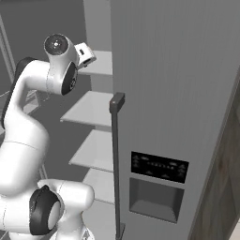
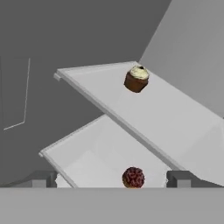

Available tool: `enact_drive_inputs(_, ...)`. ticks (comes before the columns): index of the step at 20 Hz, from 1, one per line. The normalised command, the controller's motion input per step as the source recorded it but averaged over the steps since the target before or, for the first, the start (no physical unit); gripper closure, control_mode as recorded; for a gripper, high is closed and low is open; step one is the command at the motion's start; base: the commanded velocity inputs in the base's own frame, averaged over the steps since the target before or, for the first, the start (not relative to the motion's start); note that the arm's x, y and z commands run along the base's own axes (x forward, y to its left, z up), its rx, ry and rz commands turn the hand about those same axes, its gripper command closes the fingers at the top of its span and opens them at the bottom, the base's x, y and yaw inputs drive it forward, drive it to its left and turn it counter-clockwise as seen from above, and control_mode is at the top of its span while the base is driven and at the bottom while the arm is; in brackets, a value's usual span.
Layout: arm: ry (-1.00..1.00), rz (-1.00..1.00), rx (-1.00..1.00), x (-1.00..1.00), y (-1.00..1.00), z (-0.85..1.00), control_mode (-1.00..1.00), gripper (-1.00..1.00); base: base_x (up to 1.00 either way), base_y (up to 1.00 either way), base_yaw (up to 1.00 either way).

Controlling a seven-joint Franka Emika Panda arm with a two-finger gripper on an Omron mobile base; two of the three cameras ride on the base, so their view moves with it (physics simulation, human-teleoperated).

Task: Take the cupcake and cake from the fridge and place them on the empty tray on the dining counter.

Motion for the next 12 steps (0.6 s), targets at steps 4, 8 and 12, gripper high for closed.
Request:
enact_drive_inputs(4, 0.01, 0.00, 0.00, 0.42, 0.12, 0.08, -1.00, -1.00, 0.00, 0.00, 0.00)
enact_drive_inputs(8, 0.07, 0.00, 0.00, 0.52, 0.00, 0.12, -1.00, -1.00, 0.00, 0.00, 0.00)
enact_drive_inputs(12, 0.10, 0.00, 0.02, 0.54, 0.03, 0.05, -1.00, -1.00, 0.00, 0.00, 0.00)
